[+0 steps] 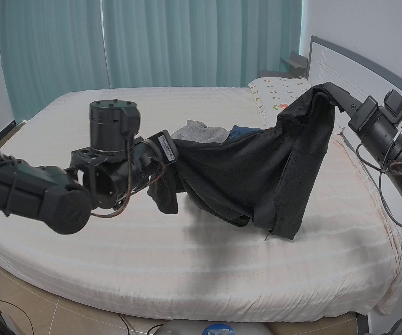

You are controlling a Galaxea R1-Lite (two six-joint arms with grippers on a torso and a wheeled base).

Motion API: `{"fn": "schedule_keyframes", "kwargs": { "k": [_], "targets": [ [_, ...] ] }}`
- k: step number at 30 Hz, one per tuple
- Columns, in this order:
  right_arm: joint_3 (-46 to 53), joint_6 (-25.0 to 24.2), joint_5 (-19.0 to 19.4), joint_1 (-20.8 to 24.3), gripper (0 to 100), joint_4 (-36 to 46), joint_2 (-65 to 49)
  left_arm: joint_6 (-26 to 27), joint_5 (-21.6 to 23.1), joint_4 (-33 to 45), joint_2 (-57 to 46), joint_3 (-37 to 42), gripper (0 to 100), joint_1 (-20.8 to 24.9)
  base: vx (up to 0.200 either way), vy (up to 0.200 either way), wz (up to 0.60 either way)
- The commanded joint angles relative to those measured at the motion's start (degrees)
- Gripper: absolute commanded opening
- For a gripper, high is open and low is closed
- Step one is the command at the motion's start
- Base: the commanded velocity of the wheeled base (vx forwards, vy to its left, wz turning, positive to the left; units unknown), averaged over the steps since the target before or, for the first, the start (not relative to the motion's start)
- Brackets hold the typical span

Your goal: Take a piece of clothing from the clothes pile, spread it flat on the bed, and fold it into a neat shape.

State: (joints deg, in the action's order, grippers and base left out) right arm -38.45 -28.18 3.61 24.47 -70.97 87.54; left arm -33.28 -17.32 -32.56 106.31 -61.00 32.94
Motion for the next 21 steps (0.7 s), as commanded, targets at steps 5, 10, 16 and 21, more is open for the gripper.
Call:
{"fn": "schedule_keyframes", "kwargs": {
  "k": [5, 10, 16, 21],
  "targets": [
    [13.3, -4.0, -1.7, -1.9, 0, -7.1, 13.4, -2.9, 0.6, -6.1, -8.8, 21.4, 0, -0.3, 0.0, 0.0, 0.0],
    [14.4, -7.7, -3.1, -1.7, 0, -12.1, 18.8, -5.7, 3.0, -12.9, -8.1, 27.4, 0, -0.5, 0.0, 0.0, 0.0],
    [15.2, -7.4, -6.0, -1.5, 0, -12.4, 19.4, -11.7, 3.5, -13.5, -7.5, 29.2, 0, -0.7, 0.0, 0.0, 0.0],
    [17.3, -7.3, -6.1, -1.0, 0, -12.4, 19.1, -14.4, 4.3, -13.7, -7.9, 34.0, 0, -0.7, 0.0, 0.0, 0.0]
  ]
}}
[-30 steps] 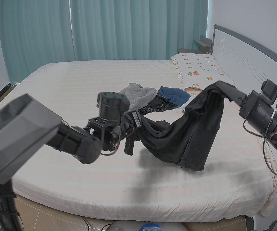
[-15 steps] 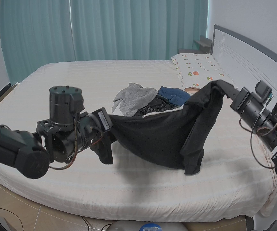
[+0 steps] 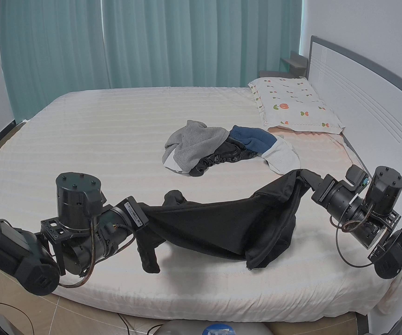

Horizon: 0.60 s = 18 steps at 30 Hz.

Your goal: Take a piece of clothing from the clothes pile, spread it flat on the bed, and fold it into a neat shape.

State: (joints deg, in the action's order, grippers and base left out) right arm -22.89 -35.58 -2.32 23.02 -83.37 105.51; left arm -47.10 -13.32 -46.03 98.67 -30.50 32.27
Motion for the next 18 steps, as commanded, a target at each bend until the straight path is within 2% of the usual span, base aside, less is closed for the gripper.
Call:
{"fn": "schedule_keyframes", "kwargs": {
  "k": [1, 7, 11, 18],
  "targets": [
    [1.7, 0.1, -0.1, 0.5, 0, 0.0, 1.1, -0.6, 0.3, -0.2, -0.2, 3.5, 0, 0.0, 0.0, 0.0, 0.0],
    [2.0, 0.0, -0.2, 0.9, 0, 0.0, 0.7, -2.6, 1.1, -0.2, 0.7, 6.2, 0, -0.2, -0.2, 0.0, 0.0],
    [2.1, -0.2, -0.2, 0.9, 0, -0.1, 1.8, -4.0, 3.2, -0.2, 0.8, 6.7, 0, -1.5, 0.0, 0.0, 0.0],
    [2.5, 0.0, -0.2, 0.5, 0, -1.2, 1.5, -3.9, 3.0, -0.3, 1.2, 5.9, 0, -1.5, 0.0, 0.0, 0.0]
  ]
}}
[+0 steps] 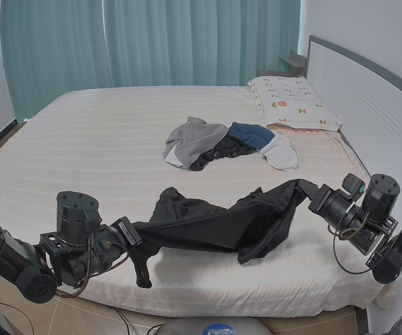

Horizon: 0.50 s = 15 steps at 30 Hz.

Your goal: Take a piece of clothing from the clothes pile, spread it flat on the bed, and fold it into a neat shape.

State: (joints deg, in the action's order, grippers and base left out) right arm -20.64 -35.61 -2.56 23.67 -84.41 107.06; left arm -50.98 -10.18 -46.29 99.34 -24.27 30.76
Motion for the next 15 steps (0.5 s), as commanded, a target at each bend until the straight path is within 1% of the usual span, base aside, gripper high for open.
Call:
{"fn": "schedule_keyframes", "kwargs": {
  "k": [1, 7, 15],
  "targets": [
    [0.5, 0.0, 0.0, -0.1, 0, -0.2, 0.2, -0.3, -0.2, -0.1, 0.6, -0.5, 0, 0.0, 0.0, 0.0, 0.0],
    [1.7, 0.4, -0.1, 0.8, 0, -1.5, -0.1, -2.4, 0.3, -3.5, 0.6, -1.2, 0, -1.4, 0.0, 0.0, 0.0],
    [1.0, 1.2, -0.3, 0.6, 0, -1.6, 0.3, -2.5, 0.2, -3.7, 0.6, -1.3, 0, -1.9, 0.0, 0.2, 0.0]
  ]
}}
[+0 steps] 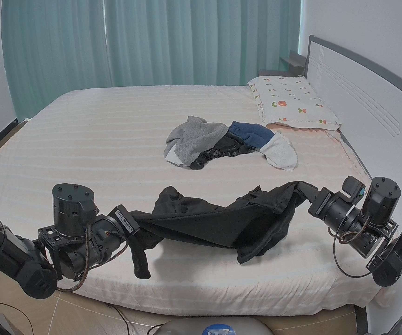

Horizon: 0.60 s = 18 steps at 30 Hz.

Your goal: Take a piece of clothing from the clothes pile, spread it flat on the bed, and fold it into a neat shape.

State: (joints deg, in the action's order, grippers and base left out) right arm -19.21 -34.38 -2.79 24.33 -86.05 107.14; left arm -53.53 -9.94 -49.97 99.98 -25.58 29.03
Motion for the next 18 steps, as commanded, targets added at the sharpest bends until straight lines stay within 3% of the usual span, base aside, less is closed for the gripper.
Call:
{"fn": "schedule_keyframes", "kwargs": {
  "k": [1, 3, 5, 8, 18],
  "targets": [
    [-1.0, -0.1, -0.5, -0.1, 0, 0.0, 0.4, 0.0, -0.1, 0.0, -0.1, 0.0, 0, -0.2, 0.0, 0.2, 0.0],
    [-1.3, -0.1, -1.0, -0.1, 0, 0.0, 0.6, 0.0, -0.1, 0.0, -0.1, 0.0, 0, -0.3, 0.0, 0.2, 0.0],
    [-3.0, 0.2, -5.2, 0.2, 0, 0.1, 1.7, 0.0, -0.3, -0.1, -0.2, -0.1, 0, -0.3, 0.0, 0.2, 0.0],
    [-4.8, 0.2, -7.9, 0.3, 0, 0.1, 2.5, 0.1, -0.5, -0.5, -0.3, -0.6, 0, -0.5, 0.0, 0.2, 0.0],
    [-6.4, -0.3, -9.7, 0.6, 0, -2.2, 3.1, 0.5, -0.7, -5.1, -0.7, 0.1, 0, -1.7, 0.0, 0.2, 0.0]
  ]
}}
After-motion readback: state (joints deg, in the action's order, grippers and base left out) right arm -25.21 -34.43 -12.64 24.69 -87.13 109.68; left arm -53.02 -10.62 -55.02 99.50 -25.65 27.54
